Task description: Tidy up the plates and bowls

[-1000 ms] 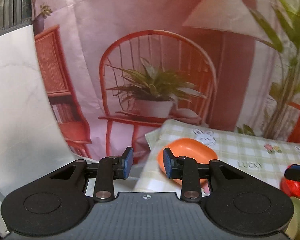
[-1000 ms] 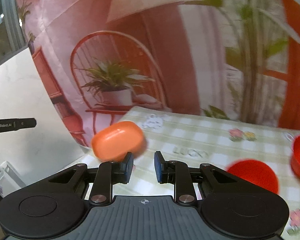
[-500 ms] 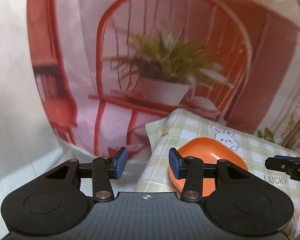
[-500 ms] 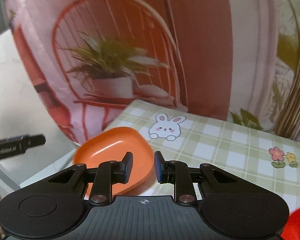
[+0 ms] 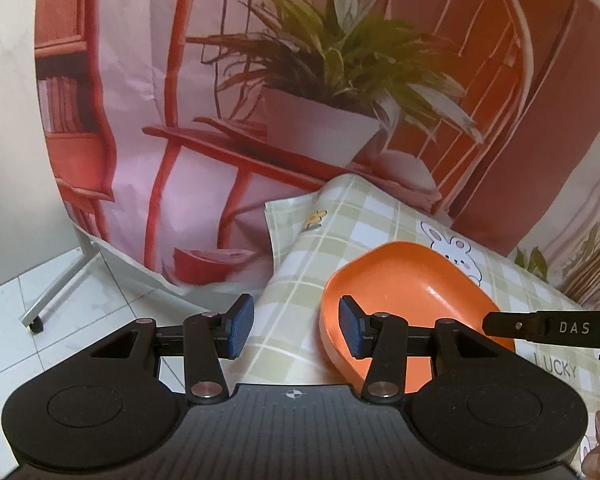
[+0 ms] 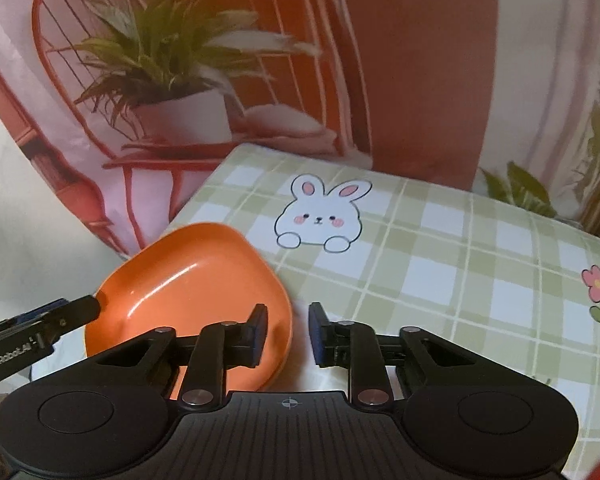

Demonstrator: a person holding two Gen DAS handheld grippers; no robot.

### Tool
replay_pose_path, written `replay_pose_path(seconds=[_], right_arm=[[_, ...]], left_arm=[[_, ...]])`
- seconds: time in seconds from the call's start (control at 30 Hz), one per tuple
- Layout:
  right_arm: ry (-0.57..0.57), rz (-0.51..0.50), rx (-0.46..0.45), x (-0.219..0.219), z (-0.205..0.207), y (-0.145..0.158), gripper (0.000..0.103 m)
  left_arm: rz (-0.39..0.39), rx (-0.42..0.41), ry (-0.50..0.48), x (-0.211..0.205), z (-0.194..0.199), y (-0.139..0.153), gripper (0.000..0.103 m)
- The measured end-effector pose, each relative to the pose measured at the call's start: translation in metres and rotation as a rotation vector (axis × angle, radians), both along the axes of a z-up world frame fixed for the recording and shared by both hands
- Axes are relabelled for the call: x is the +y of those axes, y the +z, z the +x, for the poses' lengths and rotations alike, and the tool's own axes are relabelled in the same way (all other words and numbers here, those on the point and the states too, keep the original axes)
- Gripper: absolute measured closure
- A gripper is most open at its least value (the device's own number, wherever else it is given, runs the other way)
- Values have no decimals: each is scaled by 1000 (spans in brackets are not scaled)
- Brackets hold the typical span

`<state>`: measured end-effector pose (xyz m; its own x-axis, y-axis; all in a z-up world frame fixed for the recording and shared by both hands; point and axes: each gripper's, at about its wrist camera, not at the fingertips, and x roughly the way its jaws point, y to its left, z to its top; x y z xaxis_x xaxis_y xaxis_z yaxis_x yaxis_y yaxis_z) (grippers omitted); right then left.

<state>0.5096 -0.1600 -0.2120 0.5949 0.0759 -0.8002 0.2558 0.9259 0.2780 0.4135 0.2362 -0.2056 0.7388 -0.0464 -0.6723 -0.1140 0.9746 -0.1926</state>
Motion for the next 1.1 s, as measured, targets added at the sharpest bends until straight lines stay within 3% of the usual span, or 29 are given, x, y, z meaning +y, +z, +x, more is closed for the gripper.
replay_pose_path(seconds=[0.07, 0.2, 0.23, 0.63, 0.77, 1.1], right_arm=[[-3, 13, 4, 1, -1, -1, 91], [9, 25, 9, 2, -7, 2, 96], [11, 39, 6, 2, -10, 3, 96], [2, 120, -30, -5, -71, 39, 96], [-14, 144, -63, -15, -104, 57, 96], [-39, 132, -181, -44, -203, 93, 94]], left_arm=[[-11, 23, -10, -2, 3, -3, 55], [-26, 50, -19, -7, 3, -6, 88], [-22, 52, -24, -9, 2, -5, 90], [15, 54, -47, -32, -52, 34, 90], [-4, 52, -69, -43, -74, 53, 90], [55, -4, -166, -104, -120, 95, 90]])
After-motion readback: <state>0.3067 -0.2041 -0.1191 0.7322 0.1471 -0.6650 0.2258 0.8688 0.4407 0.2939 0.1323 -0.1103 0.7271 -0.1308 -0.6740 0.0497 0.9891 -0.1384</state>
